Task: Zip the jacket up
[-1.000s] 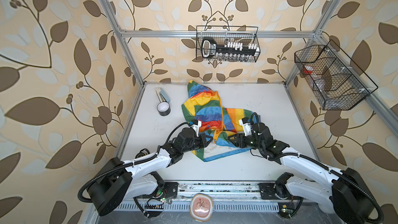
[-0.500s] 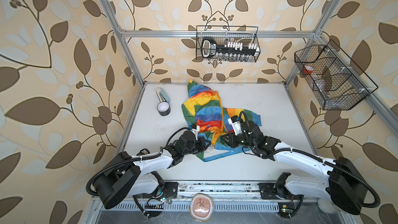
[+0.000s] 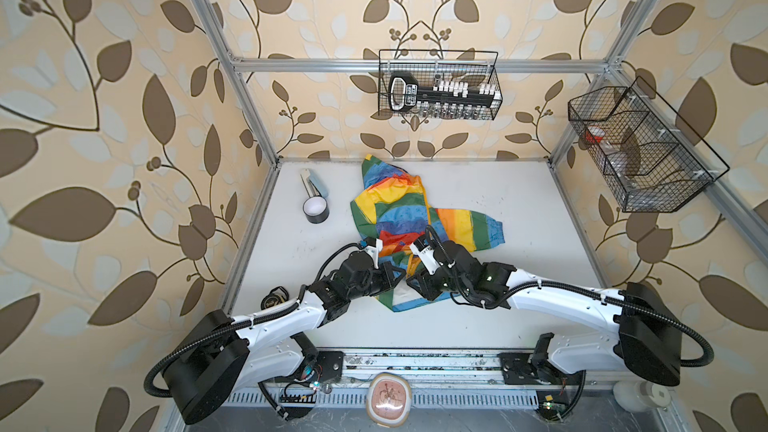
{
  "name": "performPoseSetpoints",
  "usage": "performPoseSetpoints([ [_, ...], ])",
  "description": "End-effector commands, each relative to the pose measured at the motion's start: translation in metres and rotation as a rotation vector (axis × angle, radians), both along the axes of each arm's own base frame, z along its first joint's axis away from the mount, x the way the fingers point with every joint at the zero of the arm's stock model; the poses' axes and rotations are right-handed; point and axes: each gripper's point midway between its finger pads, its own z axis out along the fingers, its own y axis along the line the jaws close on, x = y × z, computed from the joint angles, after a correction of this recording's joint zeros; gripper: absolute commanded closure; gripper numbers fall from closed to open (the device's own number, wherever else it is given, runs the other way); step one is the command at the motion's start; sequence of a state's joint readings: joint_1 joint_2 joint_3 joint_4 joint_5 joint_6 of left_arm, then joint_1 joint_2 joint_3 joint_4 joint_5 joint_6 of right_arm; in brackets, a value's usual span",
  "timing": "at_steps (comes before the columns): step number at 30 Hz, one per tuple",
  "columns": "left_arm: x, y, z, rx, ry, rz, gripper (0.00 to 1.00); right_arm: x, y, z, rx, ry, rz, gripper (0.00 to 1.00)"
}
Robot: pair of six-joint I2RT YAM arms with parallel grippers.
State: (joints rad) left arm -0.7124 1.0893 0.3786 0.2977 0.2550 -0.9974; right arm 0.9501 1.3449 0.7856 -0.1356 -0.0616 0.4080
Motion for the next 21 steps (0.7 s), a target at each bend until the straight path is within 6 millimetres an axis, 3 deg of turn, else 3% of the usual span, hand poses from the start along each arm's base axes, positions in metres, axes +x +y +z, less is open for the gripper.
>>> performPoseSetpoints([
  [1,0.003,-0.006,0.027,-0.019,-0.04,-0.028,1.0,0.004,0.0,0.005,-0.044,-0.06,0.025,0.61],
  [21,0.0,-0.014,0.05,-0.036,-0.052,-0.075,1.0,0.006,0.002,0.004,-0.104,-0.1,0.094,0.69],
])
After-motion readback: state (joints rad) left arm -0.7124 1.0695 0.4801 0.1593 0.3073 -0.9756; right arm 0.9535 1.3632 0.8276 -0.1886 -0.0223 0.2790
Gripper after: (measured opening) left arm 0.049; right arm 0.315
